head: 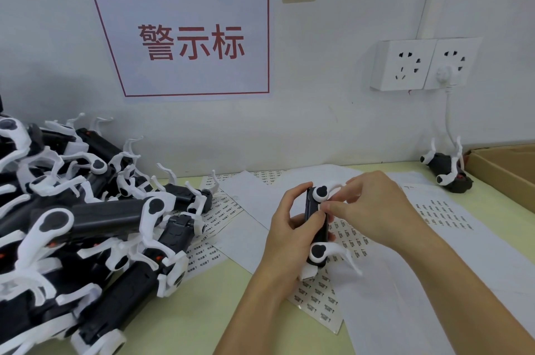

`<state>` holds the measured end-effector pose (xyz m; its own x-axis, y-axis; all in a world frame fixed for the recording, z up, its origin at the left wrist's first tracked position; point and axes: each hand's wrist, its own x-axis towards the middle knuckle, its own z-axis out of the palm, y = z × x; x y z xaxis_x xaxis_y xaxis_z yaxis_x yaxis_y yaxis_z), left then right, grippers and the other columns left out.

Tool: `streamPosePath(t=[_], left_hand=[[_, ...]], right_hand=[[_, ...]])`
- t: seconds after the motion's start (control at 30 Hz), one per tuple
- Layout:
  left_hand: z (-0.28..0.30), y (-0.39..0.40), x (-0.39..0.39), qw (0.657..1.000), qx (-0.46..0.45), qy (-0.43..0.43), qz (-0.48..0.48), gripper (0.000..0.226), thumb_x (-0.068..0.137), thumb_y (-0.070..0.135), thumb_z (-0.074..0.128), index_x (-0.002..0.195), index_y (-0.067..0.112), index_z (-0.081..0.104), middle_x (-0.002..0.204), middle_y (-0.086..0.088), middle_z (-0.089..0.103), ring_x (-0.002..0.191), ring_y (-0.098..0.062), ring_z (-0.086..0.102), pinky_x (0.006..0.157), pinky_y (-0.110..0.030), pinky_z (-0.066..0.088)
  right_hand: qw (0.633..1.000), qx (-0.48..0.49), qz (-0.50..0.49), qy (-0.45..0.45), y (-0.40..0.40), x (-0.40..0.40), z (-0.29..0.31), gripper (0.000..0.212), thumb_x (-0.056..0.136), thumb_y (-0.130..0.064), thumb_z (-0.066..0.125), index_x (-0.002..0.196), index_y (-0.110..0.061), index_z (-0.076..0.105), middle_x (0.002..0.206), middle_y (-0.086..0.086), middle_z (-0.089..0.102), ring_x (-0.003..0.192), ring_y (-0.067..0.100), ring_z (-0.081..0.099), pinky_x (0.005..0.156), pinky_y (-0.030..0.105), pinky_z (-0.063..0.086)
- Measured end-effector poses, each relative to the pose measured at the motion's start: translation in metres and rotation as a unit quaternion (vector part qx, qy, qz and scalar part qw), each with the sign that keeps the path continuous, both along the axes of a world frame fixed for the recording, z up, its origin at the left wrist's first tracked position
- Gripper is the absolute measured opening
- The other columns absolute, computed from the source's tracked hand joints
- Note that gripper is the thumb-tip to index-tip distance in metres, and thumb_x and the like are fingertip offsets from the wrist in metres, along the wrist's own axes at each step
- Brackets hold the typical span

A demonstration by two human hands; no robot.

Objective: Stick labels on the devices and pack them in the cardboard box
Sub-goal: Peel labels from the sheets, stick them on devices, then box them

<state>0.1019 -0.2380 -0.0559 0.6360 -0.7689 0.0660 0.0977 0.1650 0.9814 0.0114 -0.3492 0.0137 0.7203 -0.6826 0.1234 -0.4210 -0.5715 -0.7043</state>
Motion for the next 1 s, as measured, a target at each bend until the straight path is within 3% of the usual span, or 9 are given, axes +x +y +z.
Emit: streamPosePath(t=[0.17,0.43,0.63,0.73,0.87,1.0], left_hand=[[-0.0001,0.001,0.0005,1.0,-0.005,-0.007,-0.01,0.042,0.091,0.019,0.064,0.123,0.046,0.06,0.1,-0.014,0.074,0.075,-0.024,0.071,0.07,-0.035,0.059],[0.0011,0.0018,-0.0004,1.0,-0.016,-0.01,-0.021,0.043,0.084,0.023,0.065,0.121,0.045,0.061,0.098,-0.013,0.075,0.074,-0.023,0.07,0.071,-0.035,0.059],[0.0011,0.0,0.0008,0.999,-0.022,0.008,-0.022,0.044,0.082,0.025,0.064,0.121,0.046,0.062,0.1,-0.016,0.074,0.074,-0.027,0.069,0.072,-0.04,0.057],[0.0009,-0.0006,0.0022,0.999,-0.029,0.024,-0.023,0.045,0.082,0.022,0.06,0.121,0.045,0.062,0.101,-0.019,0.073,0.074,-0.03,0.068,0.071,-0.04,0.056],[0.0001,-0.0008,0.0032,0.998,-0.037,0.042,-0.027,0.048,0.08,0.02,0.055,0.12,0.043,0.064,0.104,-0.016,0.074,0.075,-0.031,0.067,0.07,-0.04,0.055],[0.0003,-0.0012,0.0022,0.998,-0.042,0.043,-0.026,0.047,0.078,0.02,0.055,0.119,0.043,0.065,0.105,-0.013,0.074,0.073,-0.03,0.067,0.07,-0.04,0.055]], right_hand=[[0.996,0.083,-0.034,-0.024,0.0024,-0.0007,0.0026,0.016,0.076,-0.025,0.085,0.062,-0.024,0.079,0.063,-0.013,0.071,0.073,0.006,0.067,0.054,0.02,0.047],[0.988,0.136,-0.053,-0.048,0.0036,-0.0017,0.0043,0.025,0.075,-0.017,0.085,0.054,-0.021,0.074,0.05,-0.016,0.065,0.064,0.002,0.06,0.054,0.02,0.039],[0.984,0.174,-0.01,-0.046,0.0012,-0.0071,0.0078,0.026,0.081,-0.013,0.08,0.057,-0.021,0.076,0.047,-0.016,0.063,0.045,-0.013,0.054,0.059,0.021,0.038],[0.982,0.182,0.003,-0.043,0.0019,-0.0079,0.0089,0.02,0.079,-0.018,0.083,0.06,-0.021,0.078,0.054,-0.015,0.068,0.052,-0.011,0.058,0.061,0.022,0.04],[0.985,0.166,-0.025,-0.041,0.0043,-0.0034,0.0056,0.012,0.07,-0.029,0.089,0.071,-0.021,0.08,0.066,-0.012,0.074,0.082,0.002,0.065,0.065,0.021,0.044],[0.985,0.161,-0.043,-0.043,0.0059,-0.0013,0.0035,0.013,0.069,-0.026,0.09,0.068,-0.02,0.079,0.063,-0.014,0.072,0.08,0.002,0.065,0.06,0.02,0.041]])
